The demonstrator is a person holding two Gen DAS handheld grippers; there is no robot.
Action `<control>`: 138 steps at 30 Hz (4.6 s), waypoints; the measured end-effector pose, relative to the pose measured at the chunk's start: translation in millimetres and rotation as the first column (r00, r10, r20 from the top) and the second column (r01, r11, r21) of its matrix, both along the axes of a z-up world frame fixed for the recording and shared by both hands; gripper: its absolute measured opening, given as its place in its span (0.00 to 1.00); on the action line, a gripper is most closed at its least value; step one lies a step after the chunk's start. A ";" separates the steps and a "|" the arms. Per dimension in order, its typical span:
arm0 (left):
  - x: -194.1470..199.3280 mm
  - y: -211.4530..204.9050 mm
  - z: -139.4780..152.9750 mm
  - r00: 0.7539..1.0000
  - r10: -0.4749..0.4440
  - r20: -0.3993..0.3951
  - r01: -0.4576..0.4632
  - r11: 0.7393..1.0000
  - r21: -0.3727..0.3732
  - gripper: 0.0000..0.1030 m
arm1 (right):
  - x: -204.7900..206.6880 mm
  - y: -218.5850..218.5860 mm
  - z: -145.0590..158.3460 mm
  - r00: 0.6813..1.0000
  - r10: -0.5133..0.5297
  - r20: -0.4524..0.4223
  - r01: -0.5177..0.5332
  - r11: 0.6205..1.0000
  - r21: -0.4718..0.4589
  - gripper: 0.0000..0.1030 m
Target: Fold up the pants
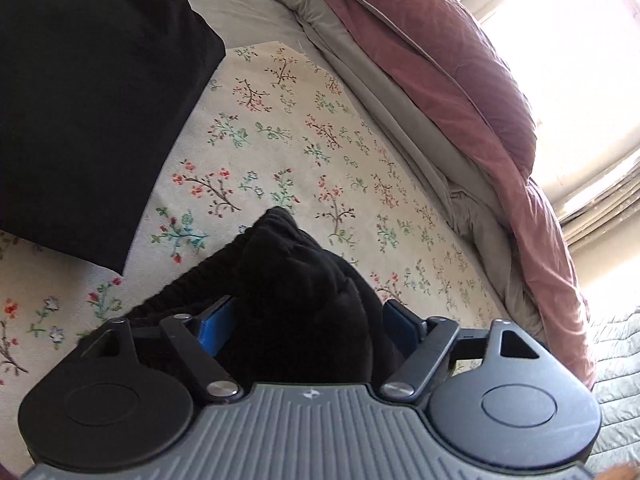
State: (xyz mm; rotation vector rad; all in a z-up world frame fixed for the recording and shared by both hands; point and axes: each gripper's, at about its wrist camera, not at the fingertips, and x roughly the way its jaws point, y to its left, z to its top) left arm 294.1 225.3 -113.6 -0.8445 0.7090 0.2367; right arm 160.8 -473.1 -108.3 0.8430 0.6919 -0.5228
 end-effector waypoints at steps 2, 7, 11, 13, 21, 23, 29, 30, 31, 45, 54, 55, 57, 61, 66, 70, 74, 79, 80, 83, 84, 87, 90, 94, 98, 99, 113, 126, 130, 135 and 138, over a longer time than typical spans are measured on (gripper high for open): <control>7.2 -9.4 3.3 0.999 -0.005 -0.045 0.010 0.994 0.105 0.54 | 2.8 2.0 1.6 1.000 0.012 0.010 -0.012 1.000 -0.008 0.05; 8.1 8.7 6.2 0.997 -0.001 -0.080 0.007 0.998 0.064 0.31 | 4.1 12.5 10.9 0.998 0.065 0.010 -0.064 0.996 -0.062 0.03; 10.8 24.9 32.8 0.997 0.012 -0.072 -0.015 0.999 -0.031 0.25 | 23.9 8.8 20.0 0.993 0.098 -0.062 -0.103 0.991 -0.086 0.03; 3.1 32.0 51.3 1.000 0.013 -0.016 -0.014 0.998 -0.064 0.25 | 40.7 11.0 48.7 0.991 0.126 -0.045 -0.130 0.984 -0.125 0.03; -52.9 40.7 24.9 0.991 -0.101 -0.087 0.106 0.993 0.056 0.24 | -27.0 39.9 141.7 0.908 0.302 0.289 -0.205 0.924 -0.322 0.03; -59.7 31.0 2.4 0.972 -0.147 -0.184 0.170 0.979 0.114 0.24 | -43.3 31.7 99.5 0.938 0.296 0.178 -0.238 0.928 -0.287 0.03; -68.5 26.0 3.9 0.960 -0.202 -0.196 0.238 0.954 0.182 0.24 | -86.2 -3.1 -42.6 0.980 0.196 0.006 -0.196 0.980 -0.021 0.03; -70.3 25.3 6.3 0.959 -0.209 -0.193 0.247 0.949 0.194 0.24 | -90.9 -1.0 -42.2 0.980 0.197 0.026 -0.197 0.980 -0.031 0.03; -72.0 24.4 8.0 0.960 -0.209 -0.184 0.245 0.949 0.197 0.24 | -93.2 3.2 -37.2 0.978 0.204 0.033 -0.202 0.978 -0.051 0.03; -81.0 20.3 -16.6 0.943 -0.243 -0.227 0.299 0.919 0.258 0.47 | -113.8 11.8 -41.1 0.985 0.173 0.004 -0.172 0.980 -0.101 0.02; -78.5 25.4 -13.4 0.947 -0.238 -0.215 0.286 0.930 0.230 0.64 | -109.9 4.2 -19.2 0.989 0.143 -0.044 -0.149 0.972 -0.182 0.03; -81.0 31.9 -10.3 0.952 -0.215 -0.215 0.261 0.942 0.212 0.67 | -109.3 3.7 -23.1 0.985 0.164 -0.060 -0.172 0.971 -0.168 0.06; -90.3 50.7 -3.3 0.962 -0.166 -0.219 0.196 0.973 0.122 0.79 | -117.3 0.2 -23.9 0.988 0.150 -0.049 -0.156 0.975 -0.161 0.17; -116.6 71.4 35.6 0.991 0.046 -0.124 -0.040 0.998 0.051 0.79 | -137.1 -10.2 -3.5 0.996 0.090 -0.006 -0.090 0.972 -0.215 0.30; -76.6 19.4 75.2 0.994 -0.109 0.003 0.109 0.993 0.036 0.80 | -112.6 -12.6 35.0 0.992 0.122 -0.014 -0.120 0.937 -0.329 0.31; -37.6 -44.5 65.3 0.966 -0.256 0.039 0.254 0.966 0.057 0.87 | -43.8 5.2 40.6 0.986 0.155 -0.052 -0.164 0.940 -0.298 0.29; -20.9 -79.4 7.5 0.923 -0.385 -0.017 0.381 0.905 0.188 0.90 | 5.1 26.7 19.9 0.991 0.092 -0.102 -0.118 0.949 -0.293 0.31; -6.0 -69.1 -18.0 0.930 -0.354 -0.099 0.364 0.923 0.123 0.89 | 23.3 47.2 -19.0 0.941 0.181 -0.286 -0.294 0.856 -0.425 0.37; -6.5 -67.9 -16.7 0.933 -0.349 -0.089 0.358 0.927 0.116 0.89 | 25.3 50.5 -15.9 0.935 0.192 -0.298 -0.315 0.836 -0.449 0.37; -7.3 -73.7 -17.0 0.935 -0.341 -0.103 0.352 0.928 0.121 0.90 | 26.0 47.7 -6.0 0.945 0.196 -0.261 -0.299 0.841 -0.452 0.37; -6.3 -75.5 -18.2 0.933 -0.343 -0.107 0.354 0.928 0.118 0.90 | 25.7 44.7 -4.1 0.951 0.189 -0.245 -0.283 0.852 -0.440 0.37; -6.3 -79.8 -18.2 0.935 -0.337 -0.108 0.349 0.930 0.114 0.90 | 29.5 37.2 -4.5 0.953 0.185 -0.239 -0.273 0.868 -0.415 0.37; -6.5 -81.6 -15.3 0.941 -0.324 -0.099 0.334 0.936 0.113 0.92 | 21.3 26.4 -0.6 0.962 0.177 -0.206 -0.246 0.892 -0.381 0.37; -3.0 -84.5 -15.7 0.939 -0.328 -0.099 0.338 0.935 0.105 0.94 | -9.3 0.3 17.9 0.992 0.121 -0.026 -0.124 0.949 -0.290 0.37; -2.7 -84.4 -15.7 0.942 -0.322 -0.099 0.331 0.938 0.102 0.94 | 5.8 7.9 3.6 0.972 0.148 -0.183 -0.207 0.905 -0.371 0.37; -2.9 -84.3 -15.6 0.941 -0.323 -0.098 0.332 0.938 0.102 0.94 | 9.2 9.0 -0.4 0.966 0.148 -0.211 -0.221 0.897 -0.383 0.37; -6.6 -86.7 -15.4 0.940 -0.316 -0.128 0.336 0.924 0.183 0.94 | 9.0 16.2 13.8 0.972 0.052 -0.231 -0.173 0.823 -0.541 0.15; -17.7 -86.2 -8.1 0.946 -0.305 -0.112 0.324 0.909 0.261 0.94 | 4.0 82.6 33.3 0.959 0.154 -0.239 -0.280 0.658 -0.699 0.35; -20.9 -85.7 -4.5 0.955 -0.281 -0.099 0.298 0.900 0.318 0.94 | 2.4 124.0 39.4 0.937 0.254 -0.240 -0.345 0.565 -0.749 0.40; -16.9 -73.6 -21.9 0.952 -0.266 -0.152 0.301 0.906 0.296 0.93 | 26.3 188.5 11.5 0.697 0.643 -0.317 -0.693 0.491 -0.528 0.42; -19.3 -65.2 -25.6 0.946 -0.290 -0.147 0.321 0.906 0.277 0.92 | 44.7 219.1 -31.1 0.567 0.633 -0.526 -0.817 0.352 -0.457 0.47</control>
